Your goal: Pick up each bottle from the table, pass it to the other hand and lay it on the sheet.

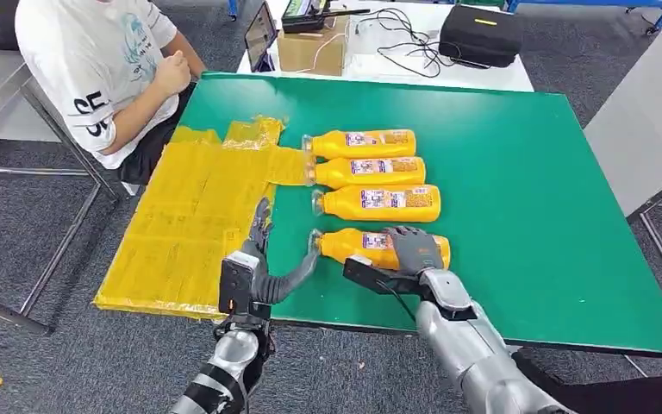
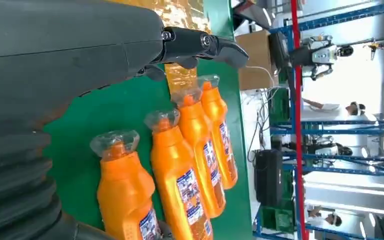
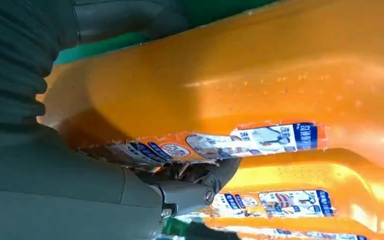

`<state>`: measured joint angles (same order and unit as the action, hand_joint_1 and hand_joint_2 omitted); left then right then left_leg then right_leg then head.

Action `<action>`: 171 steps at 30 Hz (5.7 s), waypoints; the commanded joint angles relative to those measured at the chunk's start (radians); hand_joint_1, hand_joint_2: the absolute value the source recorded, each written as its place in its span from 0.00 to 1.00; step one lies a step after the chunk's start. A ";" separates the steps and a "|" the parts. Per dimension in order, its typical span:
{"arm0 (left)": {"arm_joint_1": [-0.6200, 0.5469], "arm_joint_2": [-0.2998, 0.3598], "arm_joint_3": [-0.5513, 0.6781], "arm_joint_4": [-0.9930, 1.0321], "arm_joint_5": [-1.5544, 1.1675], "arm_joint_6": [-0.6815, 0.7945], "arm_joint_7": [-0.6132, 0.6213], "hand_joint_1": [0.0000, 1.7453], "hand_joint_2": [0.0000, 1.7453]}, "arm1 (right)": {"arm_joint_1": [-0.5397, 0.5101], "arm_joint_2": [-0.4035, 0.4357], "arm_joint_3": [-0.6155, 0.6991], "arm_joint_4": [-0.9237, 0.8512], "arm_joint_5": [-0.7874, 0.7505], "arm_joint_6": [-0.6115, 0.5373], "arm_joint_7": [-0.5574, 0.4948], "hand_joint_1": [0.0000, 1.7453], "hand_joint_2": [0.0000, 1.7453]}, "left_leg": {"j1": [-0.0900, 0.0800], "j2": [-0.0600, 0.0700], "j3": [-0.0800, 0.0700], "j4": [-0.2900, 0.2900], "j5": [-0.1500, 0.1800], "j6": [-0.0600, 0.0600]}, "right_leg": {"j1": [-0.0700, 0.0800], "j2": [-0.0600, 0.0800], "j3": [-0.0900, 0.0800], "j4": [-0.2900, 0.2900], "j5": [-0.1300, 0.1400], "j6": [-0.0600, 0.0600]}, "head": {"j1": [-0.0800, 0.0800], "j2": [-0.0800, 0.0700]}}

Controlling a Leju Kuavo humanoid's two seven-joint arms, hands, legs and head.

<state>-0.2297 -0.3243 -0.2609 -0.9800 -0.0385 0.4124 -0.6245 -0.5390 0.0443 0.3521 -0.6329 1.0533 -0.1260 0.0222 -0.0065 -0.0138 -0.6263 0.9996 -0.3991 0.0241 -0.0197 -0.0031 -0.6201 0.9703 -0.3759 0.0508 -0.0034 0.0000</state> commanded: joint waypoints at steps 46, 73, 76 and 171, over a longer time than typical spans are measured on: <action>-0.071 0.013 -0.003 -0.091 0.045 -0.079 0.077 0.00 1.00 | 0.104 0.261 0.081 -0.191 -0.591 -0.359 -0.373 1.00 1.00 | 0.003 0.007 -0.003 0.001 -0.003 -0.002 | 0.004 0.004 -0.002 0.002 -0.002 -0.004 | 0.001 0.000; -0.083 0.036 -0.035 -0.067 0.092 -0.108 0.087 1.00 1.00 | 0.100 0.258 0.134 -0.110 -0.629 -0.376 -0.378 0.00 1.00 | 0.002 0.004 -0.006 -0.001 -0.001 -0.002 | 0.002 0.001 -0.005 0.001 -0.001 -0.003 | 0.001 0.000; -0.090 0.044 -0.016 -0.056 0.092 -0.095 0.081 1.00 1.00 | 0.107 0.242 0.101 -0.154 -0.656 -0.387 -0.392 0.00 1.00 | 0.002 0.003 -0.004 -0.001 -0.002 -0.002 | 0.003 0.000 -0.002 0.001 -0.002 -0.004 | 0.001 0.000; -0.155 0.343 0.222 0.184 -0.310 -0.172 -0.074 0.00 1.00 | -0.007 0.062 0.081 0.018 -0.424 -0.281 -0.221 0.00 1.00 | 0.007 0.005 0.005 -0.001 -0.001 -0.010 | 0.007 0.003 0.004 0.003 -0.002 -0.010 | 0.001 0.000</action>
<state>-0.4502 0.0378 -0.0595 -0.6120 -0.5091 0.3033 -0.6992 -0.5092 0.1732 0.3757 -0.7088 0.5737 -0.3666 -0.2362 -0.0006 -0.0089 -0.6258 0.9987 -0.3984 0.0147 -0.0138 0.0010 -0.6206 0.9733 -0.3756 0.0418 -0.0023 0.0000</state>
